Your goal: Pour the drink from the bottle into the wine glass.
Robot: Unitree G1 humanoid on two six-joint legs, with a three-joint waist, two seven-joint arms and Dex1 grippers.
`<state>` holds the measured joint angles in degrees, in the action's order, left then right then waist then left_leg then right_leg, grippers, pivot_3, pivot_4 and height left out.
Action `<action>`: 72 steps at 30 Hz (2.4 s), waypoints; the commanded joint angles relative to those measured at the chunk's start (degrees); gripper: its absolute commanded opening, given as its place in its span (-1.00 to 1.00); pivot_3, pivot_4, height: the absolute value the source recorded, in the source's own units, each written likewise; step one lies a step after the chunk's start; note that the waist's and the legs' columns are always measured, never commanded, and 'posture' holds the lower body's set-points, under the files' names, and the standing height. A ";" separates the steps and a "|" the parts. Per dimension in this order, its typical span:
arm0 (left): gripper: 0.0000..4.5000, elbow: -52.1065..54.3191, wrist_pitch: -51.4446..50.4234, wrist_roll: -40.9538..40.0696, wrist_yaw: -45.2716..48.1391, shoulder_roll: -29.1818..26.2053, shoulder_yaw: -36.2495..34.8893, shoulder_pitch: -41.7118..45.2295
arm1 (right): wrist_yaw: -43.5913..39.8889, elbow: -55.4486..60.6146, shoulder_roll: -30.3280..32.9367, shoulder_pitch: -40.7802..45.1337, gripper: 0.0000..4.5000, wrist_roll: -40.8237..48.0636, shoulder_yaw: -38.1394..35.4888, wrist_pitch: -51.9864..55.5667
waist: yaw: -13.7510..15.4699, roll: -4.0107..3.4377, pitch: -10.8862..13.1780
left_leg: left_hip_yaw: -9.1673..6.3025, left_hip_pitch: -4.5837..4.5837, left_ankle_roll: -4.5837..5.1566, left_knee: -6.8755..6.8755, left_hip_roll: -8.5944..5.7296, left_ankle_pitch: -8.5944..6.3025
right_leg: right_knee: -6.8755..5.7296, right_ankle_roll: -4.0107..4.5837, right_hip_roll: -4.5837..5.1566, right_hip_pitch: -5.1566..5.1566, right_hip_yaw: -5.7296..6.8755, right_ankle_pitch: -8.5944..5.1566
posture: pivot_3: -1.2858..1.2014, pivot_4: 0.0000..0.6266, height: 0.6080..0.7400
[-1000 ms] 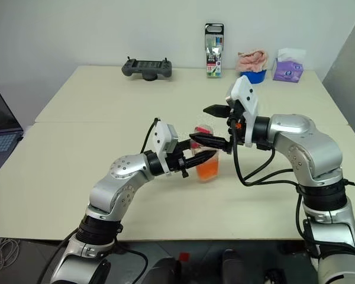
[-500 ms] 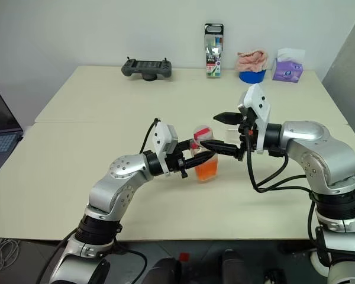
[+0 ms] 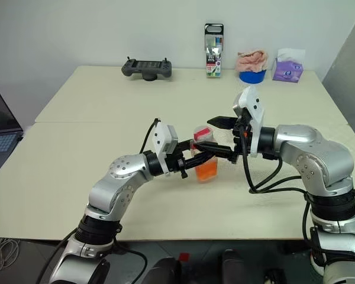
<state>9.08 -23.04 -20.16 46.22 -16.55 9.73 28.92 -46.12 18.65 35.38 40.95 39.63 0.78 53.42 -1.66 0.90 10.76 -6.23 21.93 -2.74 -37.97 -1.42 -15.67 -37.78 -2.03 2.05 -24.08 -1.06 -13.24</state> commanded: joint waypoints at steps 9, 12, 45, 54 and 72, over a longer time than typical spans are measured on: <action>-0.21 2.51 1.99 -0.64 0.40 0.28 -0.46 1.04 | 0.90 3.08 0.43 0.79 -0.22 3.40 -1.88 0.79 | 0.00 0.00 0.00 | 0.00 0.00 0.00 0.00 0.00 0.00 | 0.00 0.00 0.00 0.00 0.01 0.00 | 0.03 -0.52 1.00; -0.21 2.62 1.87 -0.66 0.42 0.29 -0.37 0.94 | 0.23 3.14 1.32 1.38 -0.22 4.36 -2.86 0.94 | 0.00 0.00 0.00 | 0.00 0.00 0.00 0.00 0.00 0.00 | 0.00 0.00 -0.01 0.00 0.01 0.00 | 0.03 -0.52 1.00; -0.21 1.51 2.56 -0.22 -1.06 -0.16 -1.70 1.70 | 24.12 -21.15 -4.20 -25.07 -0.24 -17.85 -10.99 -18.27 | -0.21 0.04 -0.04 | 0.21 -0.11 0.01 0.01 0.00 0.00 | -0.08 0.00 -0.05 0.01 -0.25 0.00 | 0.03 -0.52 1.00; -0.21 0.43 3.13 -0.17 -0.96 -1.04 -2.61 2.04 | 21.77 -23.66 -3.60 -25.25 0.66 -18.97 -11.84 -20.19 | -0.05 0.03 -0.05 | 0.26 -0.18 0.02 -0.02 0.03 0.00 | -0.02 -0.02 -0.14 0.10 -0.33 -0.01 | 0.03 -0.52 1.00; -0.21 -7.68 2.55 -0.49 -7.81 -6.89 -15.45 5.45 | 6.41 -4.22 11.78 -22.42 1.00 -14.34 -9.69 -8.32 | -0.36 0.04 -0.03 | 0.22 -0.16 0.02 0.01 0.12 0.00 | -0.02 -0.10 -0.23 0.03 -0.29 -0.06 | 0.03 -0.52 1.00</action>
<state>1.05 -21.74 -20.13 39.90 -22.40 -2.64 32.29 -37.27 8.55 45.62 16.35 22.41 -7.96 44.06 -2.01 0.93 10.73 -6.04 21.78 -2.72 -37.96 -1.29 -15.67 -37.80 -2.13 1.80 -24.05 -1.33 -13.30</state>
